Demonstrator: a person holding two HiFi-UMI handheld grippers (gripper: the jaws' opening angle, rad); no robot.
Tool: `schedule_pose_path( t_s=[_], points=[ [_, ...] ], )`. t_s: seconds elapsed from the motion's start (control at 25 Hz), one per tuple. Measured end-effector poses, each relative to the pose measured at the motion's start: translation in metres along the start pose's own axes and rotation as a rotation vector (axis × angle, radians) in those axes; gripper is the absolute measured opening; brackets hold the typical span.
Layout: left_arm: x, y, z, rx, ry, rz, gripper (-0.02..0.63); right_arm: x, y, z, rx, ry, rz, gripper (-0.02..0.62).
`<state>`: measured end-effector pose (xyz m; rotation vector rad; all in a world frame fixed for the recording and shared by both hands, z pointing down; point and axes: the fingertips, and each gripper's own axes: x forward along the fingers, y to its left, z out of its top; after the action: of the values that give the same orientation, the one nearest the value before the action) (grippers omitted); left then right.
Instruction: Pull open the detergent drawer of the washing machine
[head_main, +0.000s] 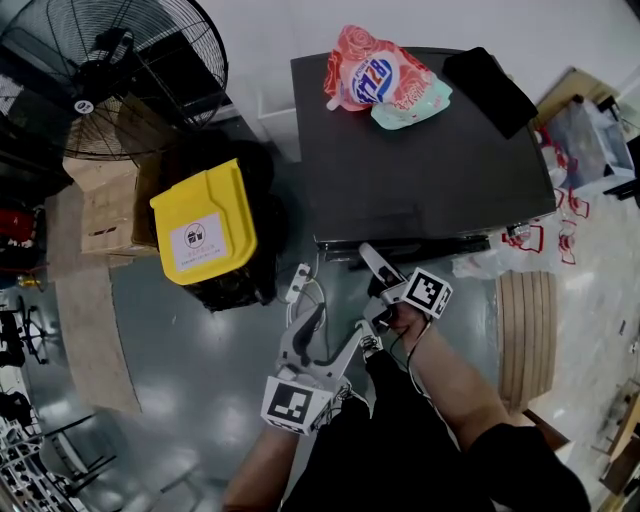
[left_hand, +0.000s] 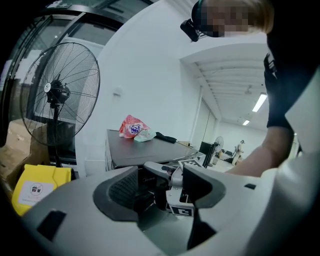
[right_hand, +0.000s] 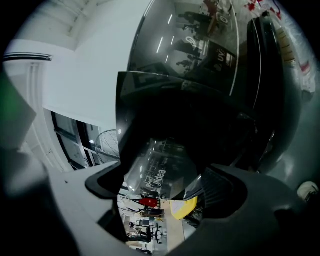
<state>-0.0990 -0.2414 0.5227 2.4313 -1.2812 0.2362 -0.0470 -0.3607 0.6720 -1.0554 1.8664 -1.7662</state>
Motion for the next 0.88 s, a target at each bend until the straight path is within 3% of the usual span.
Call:
schedule_pose_path(
  t_s=[0.88],
  points=[
    [-0.035, -0.027, -0.002, 0.022, -0.022, -0.008, 0.258, -0.035, 0.000, -0.027, 0.021, -0.027, -0.003, 0.479]
  ],
)
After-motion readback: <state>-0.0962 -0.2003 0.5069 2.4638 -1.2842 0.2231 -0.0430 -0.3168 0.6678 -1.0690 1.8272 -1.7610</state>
